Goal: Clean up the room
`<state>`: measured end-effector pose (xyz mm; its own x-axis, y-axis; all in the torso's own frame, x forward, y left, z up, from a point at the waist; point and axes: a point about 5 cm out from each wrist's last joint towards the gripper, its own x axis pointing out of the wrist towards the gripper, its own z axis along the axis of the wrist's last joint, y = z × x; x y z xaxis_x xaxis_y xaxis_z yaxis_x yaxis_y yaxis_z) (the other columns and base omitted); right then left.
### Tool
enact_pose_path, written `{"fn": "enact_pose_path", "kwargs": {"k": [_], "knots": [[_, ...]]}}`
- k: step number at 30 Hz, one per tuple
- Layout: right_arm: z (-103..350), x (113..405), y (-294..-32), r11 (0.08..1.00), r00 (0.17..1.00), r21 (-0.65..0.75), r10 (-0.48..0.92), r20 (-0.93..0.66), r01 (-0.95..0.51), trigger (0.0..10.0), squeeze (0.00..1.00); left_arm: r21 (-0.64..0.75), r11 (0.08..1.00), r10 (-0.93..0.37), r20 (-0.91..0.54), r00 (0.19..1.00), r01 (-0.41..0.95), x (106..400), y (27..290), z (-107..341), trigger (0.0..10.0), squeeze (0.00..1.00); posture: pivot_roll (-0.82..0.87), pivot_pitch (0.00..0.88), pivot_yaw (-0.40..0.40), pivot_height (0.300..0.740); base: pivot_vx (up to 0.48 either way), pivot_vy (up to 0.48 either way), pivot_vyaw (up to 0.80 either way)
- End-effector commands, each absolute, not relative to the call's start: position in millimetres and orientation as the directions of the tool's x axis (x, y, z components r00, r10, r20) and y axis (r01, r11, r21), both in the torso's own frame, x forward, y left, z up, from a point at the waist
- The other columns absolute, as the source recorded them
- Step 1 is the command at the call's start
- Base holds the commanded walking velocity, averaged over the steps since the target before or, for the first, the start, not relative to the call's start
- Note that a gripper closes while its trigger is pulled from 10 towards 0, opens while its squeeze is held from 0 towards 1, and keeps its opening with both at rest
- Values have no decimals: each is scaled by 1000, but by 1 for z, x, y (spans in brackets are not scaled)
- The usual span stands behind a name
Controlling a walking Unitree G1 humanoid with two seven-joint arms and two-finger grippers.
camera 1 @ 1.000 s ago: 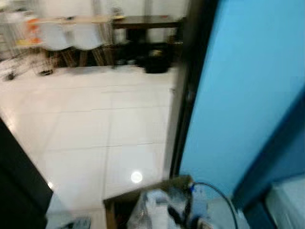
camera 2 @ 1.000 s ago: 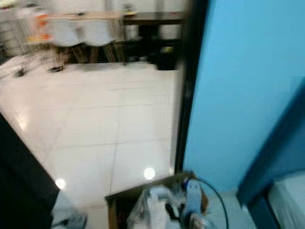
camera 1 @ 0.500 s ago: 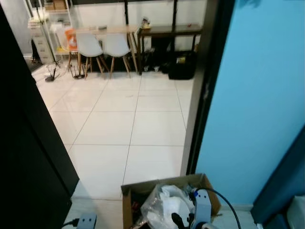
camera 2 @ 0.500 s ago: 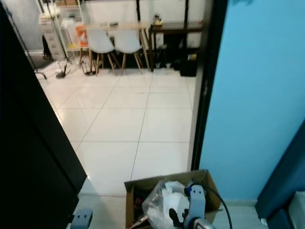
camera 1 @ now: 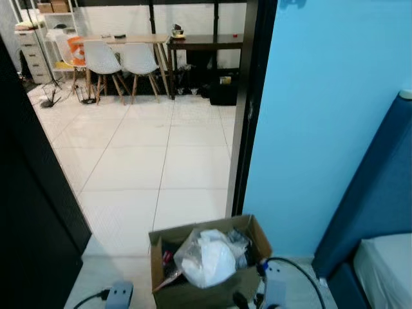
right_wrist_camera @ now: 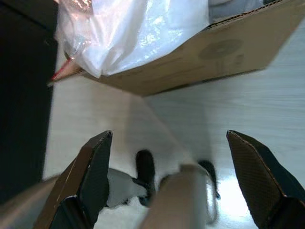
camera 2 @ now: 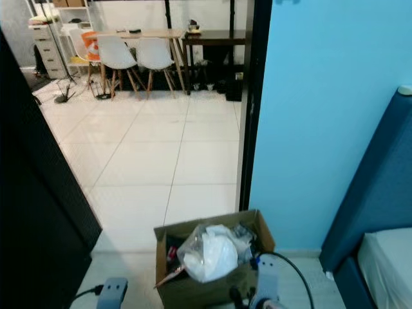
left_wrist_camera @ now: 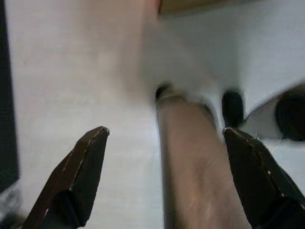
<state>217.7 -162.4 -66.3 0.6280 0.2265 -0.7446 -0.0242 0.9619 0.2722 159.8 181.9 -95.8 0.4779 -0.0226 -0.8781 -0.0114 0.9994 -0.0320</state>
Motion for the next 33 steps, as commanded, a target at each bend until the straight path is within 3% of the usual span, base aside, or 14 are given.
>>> {"fn": "enact_pose_path", "kwargs": {"k": [1,26,33], "knots": [[-69,213,-164,964,611,264,222,-760,-22,10000,0,-24,1000,-23,-867,498,4,168,183,-92,10000,0,-122,0,-6,702,-330,0,-744],[-71,210,-165,967,598,256,210,-773,-9,10000,0,-36,999,-36,-867,497,10,167,180,-93,10000,0,-127,0,-6,702,-338,0,-742],[-71,211,-166,968,598,251,205,-775,-7,10000,0,-41,999,-44,-862,505,17,168,177,-92,10000,0,-125,0,-11,711,0,0,0]]}}
